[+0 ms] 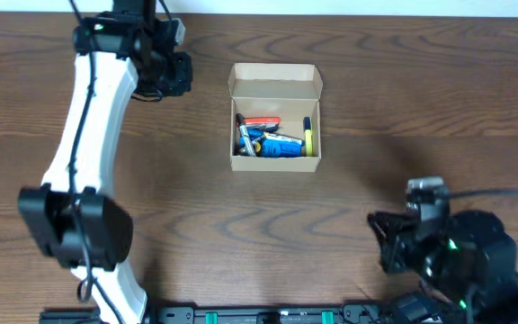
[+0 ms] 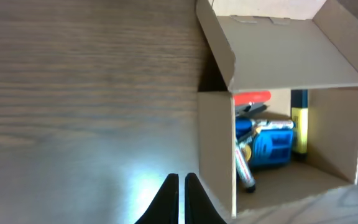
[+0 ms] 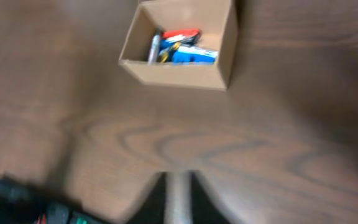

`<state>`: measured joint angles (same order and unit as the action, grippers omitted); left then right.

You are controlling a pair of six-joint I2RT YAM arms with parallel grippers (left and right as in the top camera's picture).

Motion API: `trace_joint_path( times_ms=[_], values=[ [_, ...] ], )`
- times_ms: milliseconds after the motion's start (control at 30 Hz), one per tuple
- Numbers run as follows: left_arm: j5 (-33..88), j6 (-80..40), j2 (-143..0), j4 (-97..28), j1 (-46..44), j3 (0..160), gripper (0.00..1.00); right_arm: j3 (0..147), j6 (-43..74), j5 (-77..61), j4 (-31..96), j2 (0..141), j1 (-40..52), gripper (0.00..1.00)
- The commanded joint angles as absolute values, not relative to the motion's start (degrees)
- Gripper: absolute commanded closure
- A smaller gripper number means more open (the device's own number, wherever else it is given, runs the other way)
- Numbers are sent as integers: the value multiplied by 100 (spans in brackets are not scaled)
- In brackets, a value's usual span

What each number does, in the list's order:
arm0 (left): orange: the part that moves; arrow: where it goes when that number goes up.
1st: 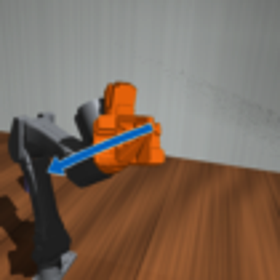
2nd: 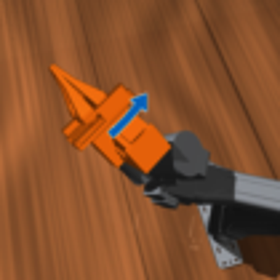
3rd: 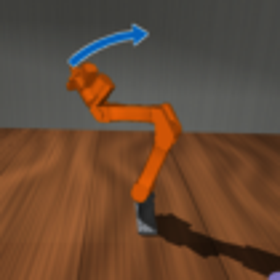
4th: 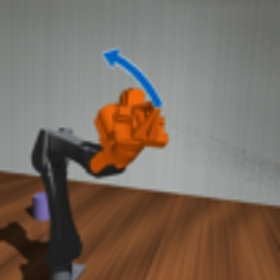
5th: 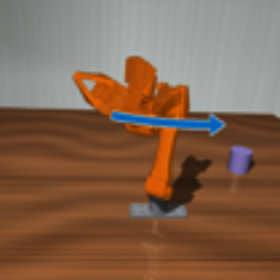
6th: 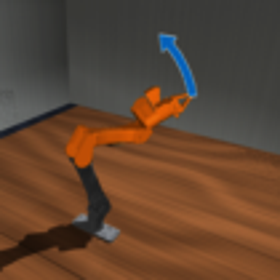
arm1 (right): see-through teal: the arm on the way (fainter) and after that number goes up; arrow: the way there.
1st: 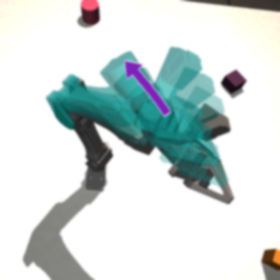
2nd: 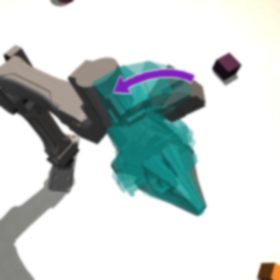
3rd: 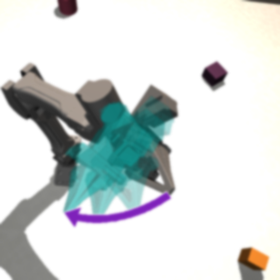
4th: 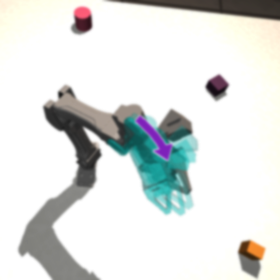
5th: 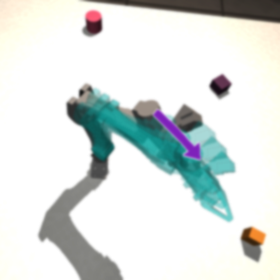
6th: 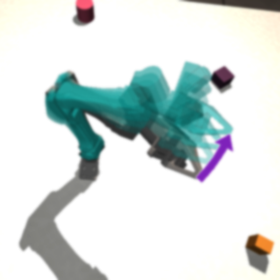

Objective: Pack container
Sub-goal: 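Bring both grippers to the box lid flaps at its back edge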

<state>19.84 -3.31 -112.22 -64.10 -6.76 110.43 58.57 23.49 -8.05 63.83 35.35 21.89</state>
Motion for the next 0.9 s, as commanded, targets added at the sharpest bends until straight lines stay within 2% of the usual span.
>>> trace_joint_path(
  times_ms=[0,267,500,667,867],
  values=[
    [2294,-676,-11655,-6272,-672,11037,94,5553,2936,-296,5920,4123,2171,99],
    [2840,-972,-12304,-5583,-679,11037,94,5500,2934,-447,3918,6484,1466,99],
    [3011,-1361,-12634,-5033,-676,11037,94,5502,3210,-1765,1599,8510,622,99],
    [3072,-1616,-12899,-4659,-676,11037,94,5592,3743,-2561,40,9848,397,98],
    [3717,-1938,-13367,-4338,-676,11037,94,6261,4150,-2947,-283,11074,405,98]
  ],
)
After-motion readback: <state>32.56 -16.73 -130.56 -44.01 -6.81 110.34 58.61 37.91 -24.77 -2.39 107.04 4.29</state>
